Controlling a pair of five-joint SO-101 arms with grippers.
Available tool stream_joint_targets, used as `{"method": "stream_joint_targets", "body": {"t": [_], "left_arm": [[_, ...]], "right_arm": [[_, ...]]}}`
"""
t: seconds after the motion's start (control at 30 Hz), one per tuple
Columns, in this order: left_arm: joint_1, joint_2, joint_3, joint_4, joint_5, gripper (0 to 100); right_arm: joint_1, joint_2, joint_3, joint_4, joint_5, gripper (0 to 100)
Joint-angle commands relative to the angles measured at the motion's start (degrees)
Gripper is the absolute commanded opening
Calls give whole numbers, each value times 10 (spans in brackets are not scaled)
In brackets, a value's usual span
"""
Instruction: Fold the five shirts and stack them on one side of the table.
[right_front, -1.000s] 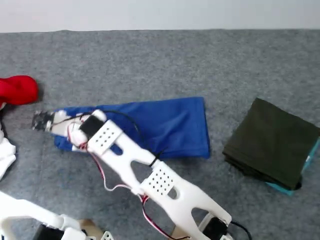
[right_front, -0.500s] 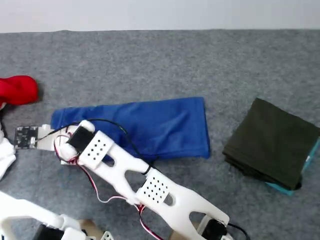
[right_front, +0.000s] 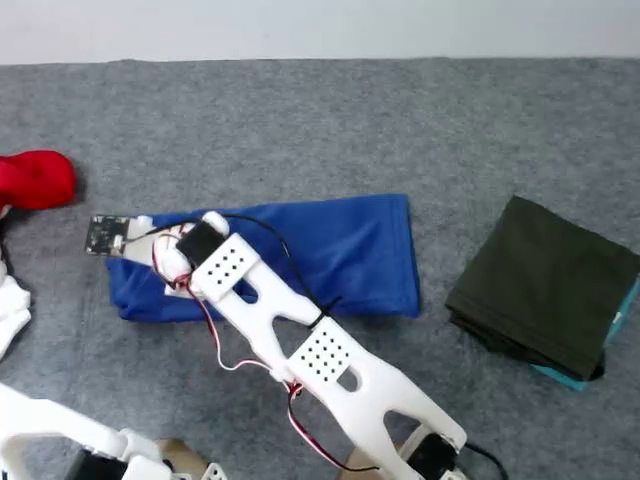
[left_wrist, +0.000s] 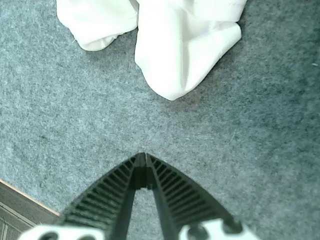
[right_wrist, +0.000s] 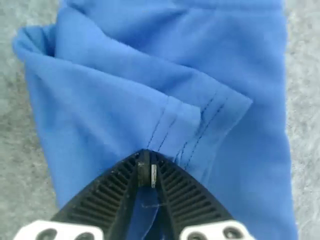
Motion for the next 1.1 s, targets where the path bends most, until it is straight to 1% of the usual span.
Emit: {"method": "stream_joint_targets", "body": {"t": [0.0, 0.17, 0.3, 0.4, 0.53, 0.67, 0.83, 0.9, 0.97, 1.07], "left_arm": [[-1, -22, -4, 4, -2, 5], [-1, -22, -5, 4, -2, 5], [-1, -22, -5, 4, -2, 5], [-2, -22, -5, 6, 0, 5], [-11, -23, -7, 7, 2, 5], [-38, -23, -8, 10, 18, 5], [-65, -23, -38, 76, 20, 5], [-66, -22, -53, 107, 20, 5], [-63, -22, -70, 130, 20, 5], [-62, -22, -81, 137, 20, 5]], "right_arm": [[12, -8, -8, -5, 3, 10], [4, -44, -36, 8, 1, 10], [4, -106, -34, 49, -3, 10], [22, -153, -34, 88, -40, 10], [77, -194, -33, 138, -85, 10], [164, -203, -33, 138, -172, 12], [246, -214, 2, 140, -231, 17], [272, -236, 42, 140, -262, 57], [293, -267, 98, 140, -305, 134], [314, -315, 194, 138, -381, 236]]}}
